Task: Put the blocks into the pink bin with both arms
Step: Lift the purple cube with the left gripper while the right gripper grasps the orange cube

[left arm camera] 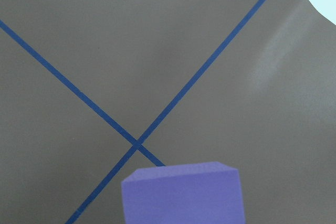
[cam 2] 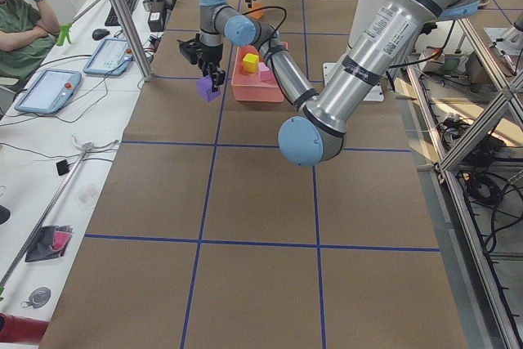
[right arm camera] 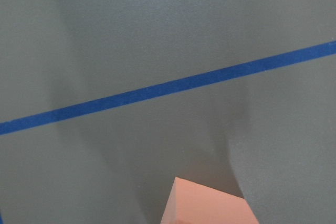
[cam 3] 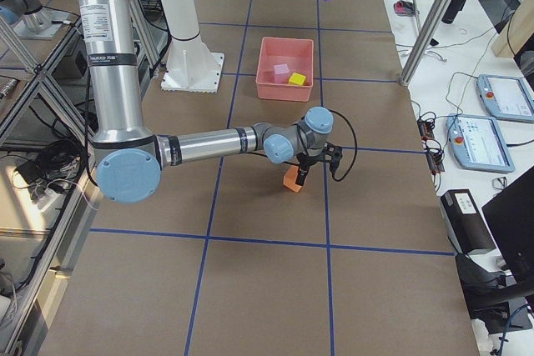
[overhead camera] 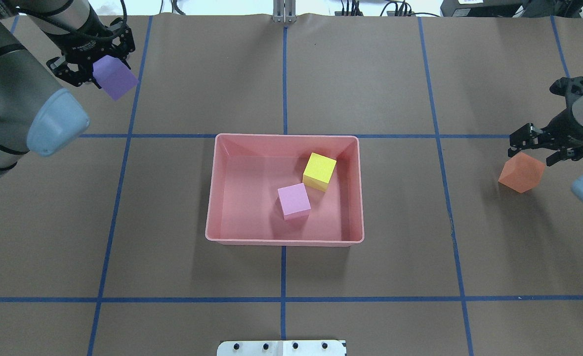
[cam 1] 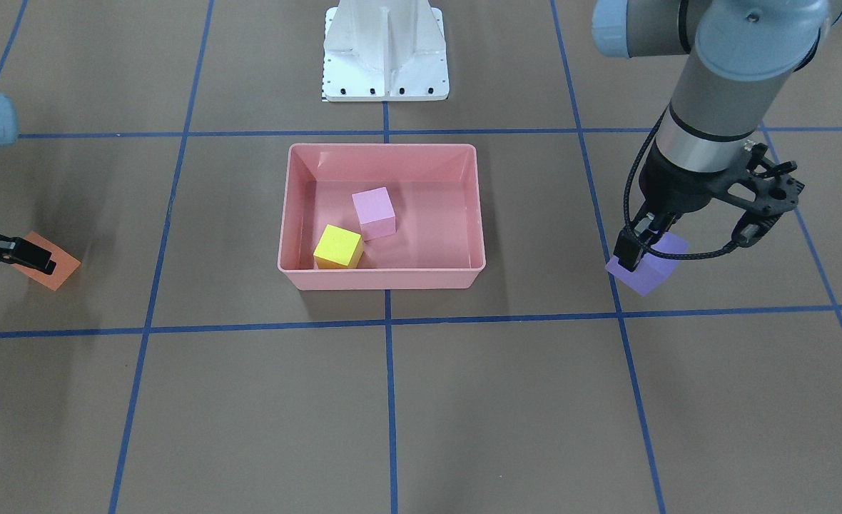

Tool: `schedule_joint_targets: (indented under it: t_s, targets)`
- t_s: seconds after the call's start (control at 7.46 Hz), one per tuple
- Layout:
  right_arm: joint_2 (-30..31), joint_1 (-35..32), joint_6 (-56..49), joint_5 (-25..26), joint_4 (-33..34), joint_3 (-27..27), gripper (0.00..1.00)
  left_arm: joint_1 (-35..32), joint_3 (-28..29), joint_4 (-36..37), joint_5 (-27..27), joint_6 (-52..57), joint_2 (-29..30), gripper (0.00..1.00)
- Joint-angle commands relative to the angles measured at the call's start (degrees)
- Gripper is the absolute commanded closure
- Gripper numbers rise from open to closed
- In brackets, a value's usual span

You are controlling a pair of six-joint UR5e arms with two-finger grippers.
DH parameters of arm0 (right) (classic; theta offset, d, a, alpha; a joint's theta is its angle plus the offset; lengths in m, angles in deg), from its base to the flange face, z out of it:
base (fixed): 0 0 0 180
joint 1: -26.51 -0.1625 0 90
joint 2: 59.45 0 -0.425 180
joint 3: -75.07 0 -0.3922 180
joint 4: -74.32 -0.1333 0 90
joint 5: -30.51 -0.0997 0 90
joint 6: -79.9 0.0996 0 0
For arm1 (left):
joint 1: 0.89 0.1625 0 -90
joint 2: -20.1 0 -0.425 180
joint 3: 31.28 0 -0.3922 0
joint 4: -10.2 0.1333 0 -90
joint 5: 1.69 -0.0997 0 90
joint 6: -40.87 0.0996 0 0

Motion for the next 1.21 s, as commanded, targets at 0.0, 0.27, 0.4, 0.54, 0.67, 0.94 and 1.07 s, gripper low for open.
schedule_joint_targets:
  t_s: [0.0, 0.27, 0.4, 0.54, 0.67, 0.94, 1.07]
  targets:
    - [2.8, 0.0, -0.9, 0.1, -0.1, 1.6, 0.0, 0.5, 0.0, 0.0, 0.0, -0.3, 0.0, 1.0]
    - [2.3, 0.3, 0.6, 0.4, 0.2, 1.6, 0.0, 0.6, 0.0, 0.0, -0.6, -0.3, -0.1, 1.0]
    - [1.5, 0.3, 3.6, 0.4, 0.2, 1.4, 0.0, 0.7, 0.0, 0.0, -0.9, -0.3, -0.1, 1.0]
    - [0.4, 0.3, 7.0, 0.3, 0.2, 1.3, 0.0, 0.7, 0.0, 0.0, -0.9, -0.3, -0.2, 1.0]
    - [-0.2, 0.4, 8.3, 0.5, 0.2, 0.7, 0.0, 0.7, 0.0, -0.1, -0.9, -0.2, -0.3, 1.0]
    - [-0.1, 0.7, 8.4, 0.7, 0.2, -0.5, 0.0, 1.1, 0.0, 0.0, -0.8, -0.3, 0.0, 1.0]
    - [0.4, 1.1, 8.4, 1.2, 0.2, -0.7, 0.0, 2.1, 0.1, 0.0, -0.9, -1.2, 0.4, 1.0]
